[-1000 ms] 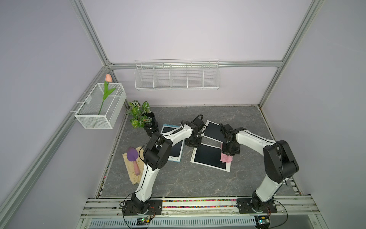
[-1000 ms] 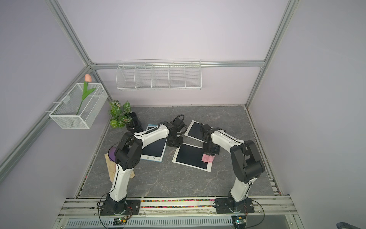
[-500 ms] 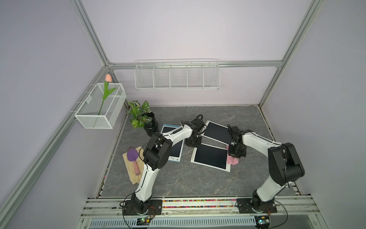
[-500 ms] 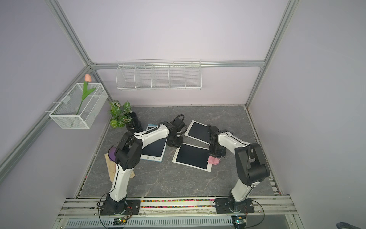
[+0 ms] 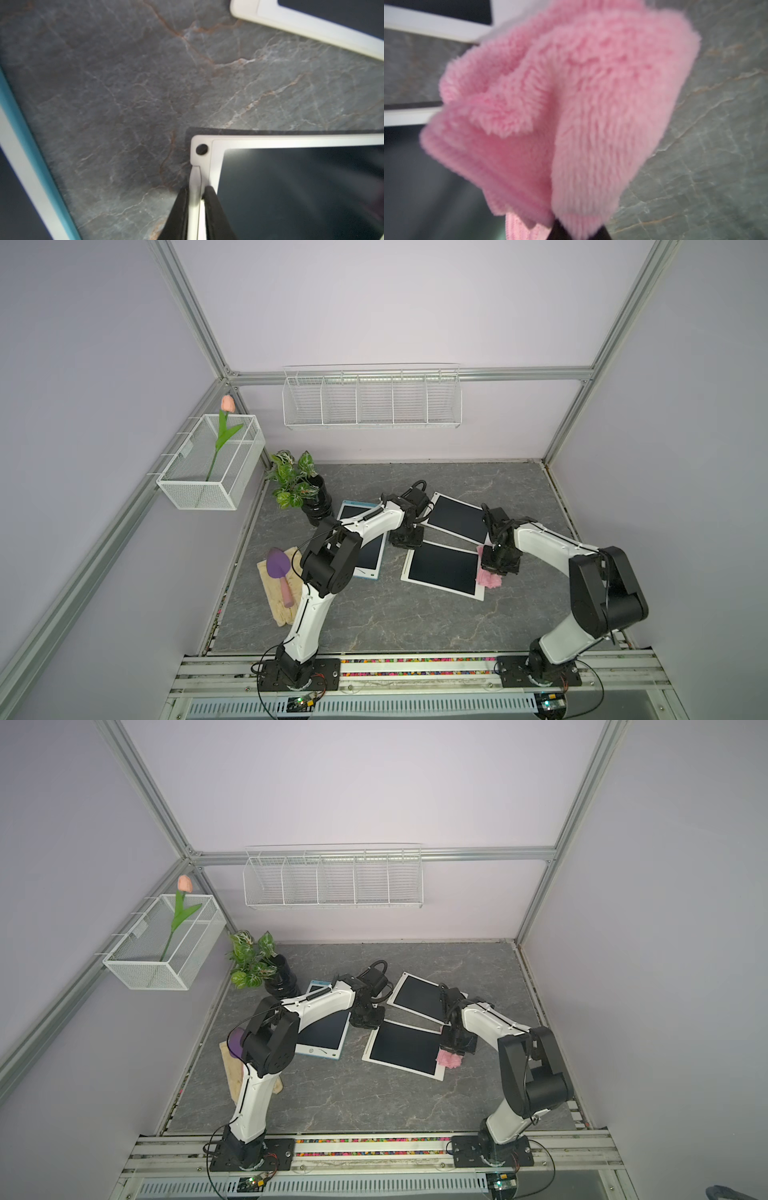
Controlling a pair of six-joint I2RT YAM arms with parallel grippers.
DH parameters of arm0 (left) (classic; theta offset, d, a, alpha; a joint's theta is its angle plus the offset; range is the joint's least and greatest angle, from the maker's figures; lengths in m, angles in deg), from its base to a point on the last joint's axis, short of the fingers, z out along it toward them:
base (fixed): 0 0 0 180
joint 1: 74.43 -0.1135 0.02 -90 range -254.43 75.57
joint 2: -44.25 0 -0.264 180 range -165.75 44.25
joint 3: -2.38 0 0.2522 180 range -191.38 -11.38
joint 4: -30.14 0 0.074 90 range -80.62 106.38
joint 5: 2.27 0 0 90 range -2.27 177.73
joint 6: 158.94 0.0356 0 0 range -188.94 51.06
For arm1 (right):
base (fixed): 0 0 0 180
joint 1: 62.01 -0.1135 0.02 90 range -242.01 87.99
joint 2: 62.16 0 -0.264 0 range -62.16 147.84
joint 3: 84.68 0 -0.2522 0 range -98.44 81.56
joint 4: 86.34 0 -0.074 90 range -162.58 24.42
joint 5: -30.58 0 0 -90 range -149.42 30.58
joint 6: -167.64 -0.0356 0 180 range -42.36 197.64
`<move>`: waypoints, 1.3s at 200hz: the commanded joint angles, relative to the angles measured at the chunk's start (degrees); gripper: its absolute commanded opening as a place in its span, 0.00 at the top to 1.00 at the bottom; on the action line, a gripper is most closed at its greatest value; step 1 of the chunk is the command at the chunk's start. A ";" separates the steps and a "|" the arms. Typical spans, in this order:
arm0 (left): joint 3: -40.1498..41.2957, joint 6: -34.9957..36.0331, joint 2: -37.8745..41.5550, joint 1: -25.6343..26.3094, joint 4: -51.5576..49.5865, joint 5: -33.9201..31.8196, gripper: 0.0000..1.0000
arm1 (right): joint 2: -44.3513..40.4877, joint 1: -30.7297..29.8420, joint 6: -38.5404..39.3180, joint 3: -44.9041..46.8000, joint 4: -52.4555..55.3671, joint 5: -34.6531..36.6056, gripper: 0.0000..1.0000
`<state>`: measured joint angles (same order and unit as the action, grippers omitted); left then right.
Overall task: Wipe the drawing tablet
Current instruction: Wipe the dirt from the drawing tablet.
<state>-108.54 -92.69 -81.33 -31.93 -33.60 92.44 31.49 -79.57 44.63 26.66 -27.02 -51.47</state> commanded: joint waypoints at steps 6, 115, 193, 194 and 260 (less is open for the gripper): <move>3.39 0.11 -5.72 0.16 -3.37 -1.73 0.82 | 4.86 -7.97 -2.30 -5.55 3.09 1.32 0.93; 3.51 0.37 -5.82 0.11 -3.51 -1.91 0.82 | 0.44 -2.30 0.85 0.54 2.33 1.73 0.93; 3.73 0.26 -5.83 -0.02 -3.42 -1.99 0.82 | 6.89 -4.69 -0.73 -5.37 2.98 0.30 0.93; 3.73 0.27 -5.82 -0.04 -3.39 -1.99 0.82 | 6.67 -4.37 -0.56 -5.08 2.92 0.31 0.93; 3.74 0.26 -5.74 -0.16 -3.45 -1.95 0.82 | -8.01 3.46 4.68 0.31 8.87 7.61 0.93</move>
<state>-108.50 -92.67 -81.44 -31.93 -33.18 92.97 28.45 -75.05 48.15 28.74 -24.11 -49.29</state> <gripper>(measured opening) 0.181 0.082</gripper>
